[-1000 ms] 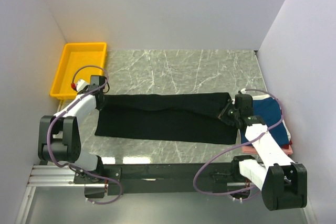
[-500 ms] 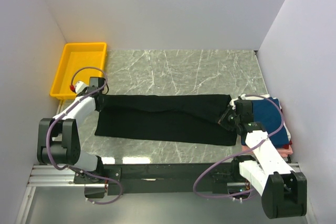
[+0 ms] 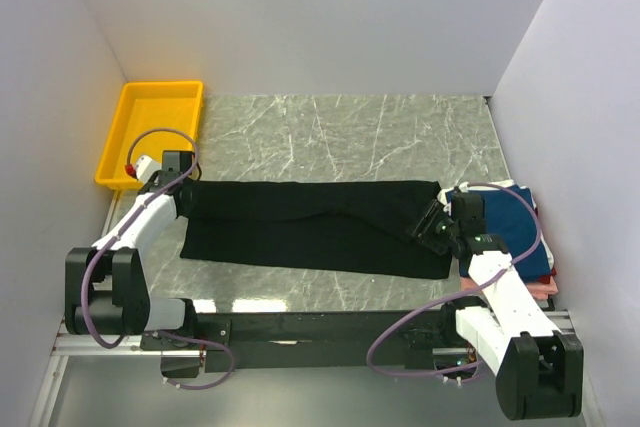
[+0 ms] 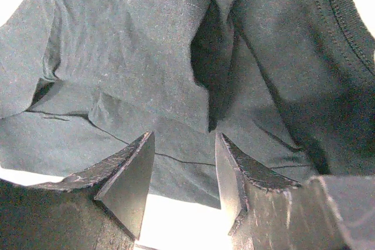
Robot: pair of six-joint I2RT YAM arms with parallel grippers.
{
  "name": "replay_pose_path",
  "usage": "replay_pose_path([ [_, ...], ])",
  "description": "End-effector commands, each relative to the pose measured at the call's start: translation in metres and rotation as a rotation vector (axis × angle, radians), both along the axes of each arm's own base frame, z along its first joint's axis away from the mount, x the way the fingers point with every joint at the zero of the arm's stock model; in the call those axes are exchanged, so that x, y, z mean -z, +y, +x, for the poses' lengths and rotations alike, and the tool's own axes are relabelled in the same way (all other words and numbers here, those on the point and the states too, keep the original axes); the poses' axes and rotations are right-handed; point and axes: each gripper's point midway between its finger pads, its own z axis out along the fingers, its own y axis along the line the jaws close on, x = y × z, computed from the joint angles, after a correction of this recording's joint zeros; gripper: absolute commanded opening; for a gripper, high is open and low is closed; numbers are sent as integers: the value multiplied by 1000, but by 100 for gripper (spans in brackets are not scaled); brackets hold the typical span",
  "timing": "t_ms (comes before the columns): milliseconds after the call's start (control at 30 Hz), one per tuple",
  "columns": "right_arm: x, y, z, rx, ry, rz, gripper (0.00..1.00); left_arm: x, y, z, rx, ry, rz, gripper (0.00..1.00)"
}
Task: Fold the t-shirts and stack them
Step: Fold the tshirt
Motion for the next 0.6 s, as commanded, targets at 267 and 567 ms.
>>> replay_pose_path([
  [267,-30,12,40,-53,-75,-71,55,-7,-49,21,169,-55,-39,45],
  [567,-35,31,95,-77,-71,-160,56,0,-118,36,442,-55,-98,43],
])
